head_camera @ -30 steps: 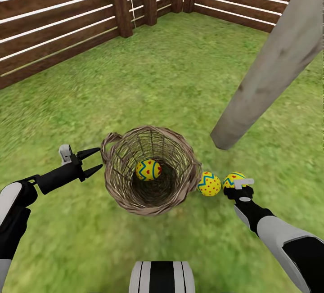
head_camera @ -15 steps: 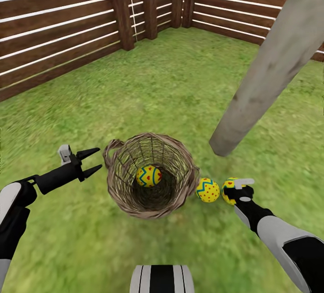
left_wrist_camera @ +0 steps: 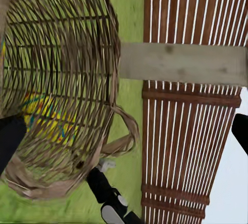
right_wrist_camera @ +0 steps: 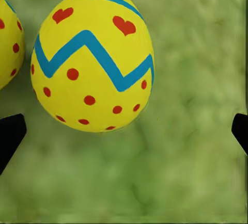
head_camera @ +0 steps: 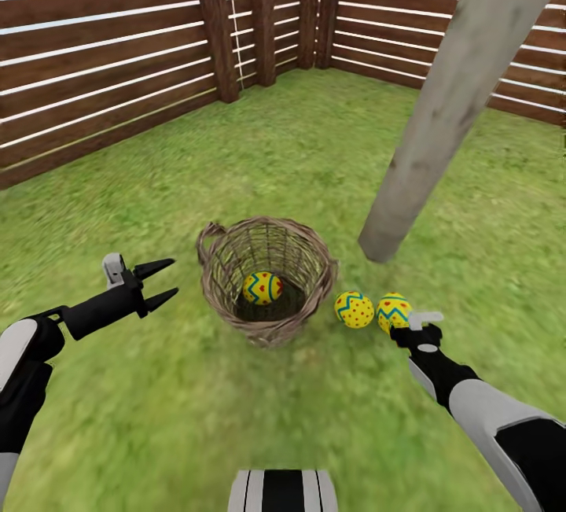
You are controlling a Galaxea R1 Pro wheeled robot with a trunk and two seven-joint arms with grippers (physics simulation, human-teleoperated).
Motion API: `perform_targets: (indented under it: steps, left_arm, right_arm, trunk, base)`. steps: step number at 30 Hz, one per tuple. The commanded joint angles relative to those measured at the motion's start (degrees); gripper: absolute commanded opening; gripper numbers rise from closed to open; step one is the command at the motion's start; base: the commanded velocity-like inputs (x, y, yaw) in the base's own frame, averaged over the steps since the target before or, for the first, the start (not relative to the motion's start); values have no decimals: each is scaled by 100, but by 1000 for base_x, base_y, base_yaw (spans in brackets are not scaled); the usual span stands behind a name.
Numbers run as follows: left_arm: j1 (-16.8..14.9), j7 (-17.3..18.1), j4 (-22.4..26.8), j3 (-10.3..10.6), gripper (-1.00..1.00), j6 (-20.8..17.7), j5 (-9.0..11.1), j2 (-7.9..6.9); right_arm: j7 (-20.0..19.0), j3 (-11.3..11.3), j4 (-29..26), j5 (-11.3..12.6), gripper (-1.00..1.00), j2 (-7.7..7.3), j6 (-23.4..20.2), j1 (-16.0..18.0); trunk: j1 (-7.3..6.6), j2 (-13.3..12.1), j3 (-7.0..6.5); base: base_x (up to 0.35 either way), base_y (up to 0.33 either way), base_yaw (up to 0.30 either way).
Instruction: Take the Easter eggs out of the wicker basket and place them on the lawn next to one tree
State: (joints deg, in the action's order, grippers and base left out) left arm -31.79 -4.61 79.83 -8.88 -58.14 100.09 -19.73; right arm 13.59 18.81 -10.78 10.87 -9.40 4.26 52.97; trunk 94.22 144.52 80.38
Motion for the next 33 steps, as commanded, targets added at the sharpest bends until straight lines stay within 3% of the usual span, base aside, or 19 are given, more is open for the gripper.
perform_targets:
  steps: [1, 6, 9, 11, 12, 13, 15, 17, 19, 21, 23, 26, 28, 31, 33]
  left_arm:
    - [-3, -48, -6, -2, 100, -22, 41, 3]
    - [-3, -68, -49, 0, 100, -10, 21, -4]
    - [-3, -82, -370, 3, 100, -9, 16, -132]
    - [-3, -83, -473, 1, 100, -13, 19, -205]
    - [-3, -84, -491, 0, 100, -13, 14, -252]
    - [-3, -84, -499, -2, 100, -13, 9, -280]
    - [-3, -84, -503, -5, 100, -13, 3, -353]
    - [-3, -84, -508, -1, 100, -13, 2, -425]
    - [-3, -90, -516, 0, 100, -9, -9, -440]
    - [-3, -89, -708, 0, 100, -12, -2, -448]
    - [-3, -91, -752, 0, 100, -13, 1, -451]
    - [-3, -89, -697, 3, 100, -7, 2, -449]
    - [-3, -86, -670, 4, 100, -20, 2, -451]
    - [-3, -84, -647, 1, 100, -36, 16, -459]
    - [-3, -84, -628, 0, 100, -38, 18, -461]
  right_arm:
    - [15, 51, 31, 63, 100, -1, 21, -6]
    - [8, 52, 62, 79, 100, -1, 0, -169]
    - [-13, 55, 70, 89, 100, 2, -45, -273]
    - [-96, 60, 67, 78, 100, -5, -380, -333]
    - [-344, 61, 67, 75, 100, -21, -599, -357]
    - [-854, 61, 66, 69, 100, -33, -730, -410]
    - [-2347, 61, 68, 75, 100, -56, -1038, -460]
    - [-3341, 59, 54, 64, 100, -175, -1206, -469]
    - [-4201, 51, 9, 63, 100, -408, -1300, -471]
    - [-5355, 31, -57, 67, 100, -812, -1676, -472]
    - [-6340, 27, -90, 132, 100, -1013, -1750, -472]
    - [-7236, -13, -94, 205, 100, -1174, -1794, -472]
    - [-8165, -175, -97, 444, 100, -1255, -2245, -472]
    - [-9191, -224, -151, 536, 100, -1378, -2682, -472]
    - [-9545, -240, -244, 553, 100, -1385, -2824, -472]
  trunk:
    - [-7, 0, -19]
    - [-20, -7, -130]
    - [-27, -11, -197]
    - [-33, -13, -241]
    - [-35, -15, -263]
    - [-38, -16, -285]
    - [-43, -19, -330]
    - [-48, -21, -374]
    - [-53, -24, -418]
    - [-58, -27, -463]
    - [-64, -29, -507]
    - [-71, -34, -573]
    - [-76, -36, -618]
    - [-84, -40, -684]
    - [-89, -43, -728]
  base:
    - [-340, 0, 0]
    - [-218, 0, 0]
    - [-14, 0, 0]
    - [-2, 0, 0]
    - [0, 0, 0]
    - [0, 0, 0]
    - [0, 0, 0]
    - [0, 0, 0]
    - [-20, 0, 0]
    - [-266, 0, 0]
    - [-241, 0, 0]
    - [-36, 0, 0]
    - [-4, 0, 0]
    - [0, 0, 0]
    - [0, 0, 0]
